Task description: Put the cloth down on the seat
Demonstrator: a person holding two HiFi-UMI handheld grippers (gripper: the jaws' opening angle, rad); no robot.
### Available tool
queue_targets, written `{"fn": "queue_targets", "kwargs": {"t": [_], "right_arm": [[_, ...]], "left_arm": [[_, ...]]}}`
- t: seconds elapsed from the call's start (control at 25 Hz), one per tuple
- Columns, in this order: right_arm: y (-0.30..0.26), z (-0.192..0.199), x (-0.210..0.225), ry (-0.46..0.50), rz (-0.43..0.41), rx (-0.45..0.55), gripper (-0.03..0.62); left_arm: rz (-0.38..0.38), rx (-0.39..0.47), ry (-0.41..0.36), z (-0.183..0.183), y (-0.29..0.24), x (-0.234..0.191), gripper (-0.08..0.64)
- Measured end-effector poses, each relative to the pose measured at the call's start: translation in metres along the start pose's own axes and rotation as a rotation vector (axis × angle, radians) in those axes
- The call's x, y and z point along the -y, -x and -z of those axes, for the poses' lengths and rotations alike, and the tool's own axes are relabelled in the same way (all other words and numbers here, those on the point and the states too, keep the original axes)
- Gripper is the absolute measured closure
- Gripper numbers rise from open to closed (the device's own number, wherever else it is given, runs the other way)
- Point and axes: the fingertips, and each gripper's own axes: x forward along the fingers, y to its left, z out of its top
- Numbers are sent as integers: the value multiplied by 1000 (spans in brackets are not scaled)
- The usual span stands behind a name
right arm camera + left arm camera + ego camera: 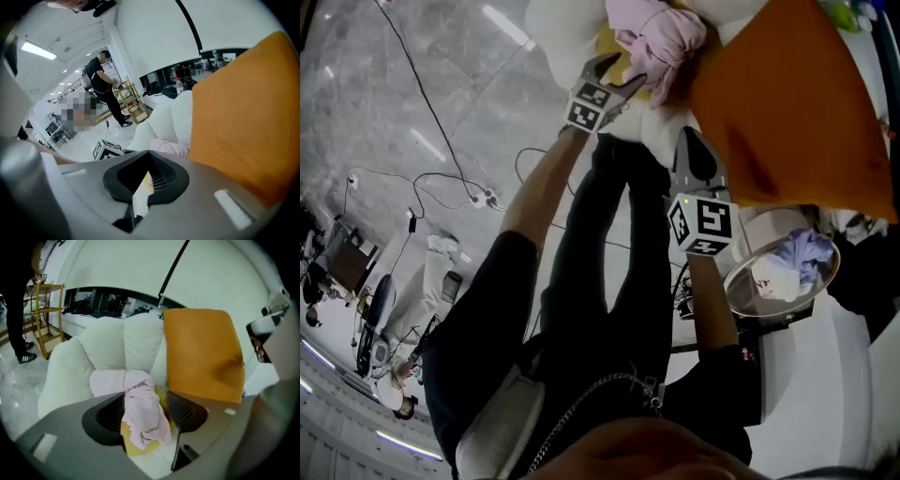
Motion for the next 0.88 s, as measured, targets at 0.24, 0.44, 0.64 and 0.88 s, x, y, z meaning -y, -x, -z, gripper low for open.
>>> {"fn": "queue_targets", "kwargs": {"t": [0.24,0.44,0.64,0.88], "right_arm": [[27,-48,-40,72,-53,24,591],[51,-96,-62,208,-79,85,591],[77,-123,-72,261,-99,97,591],[111,-158,-98,246,-153,156,591]], "left_arm": [[-47,101,37,-67,82,13,431],[-89,194,30,-119,138,25,528],[-150,246,13,-167,195,36,551],[-180,316,-9,-235,260,68,551]]}}
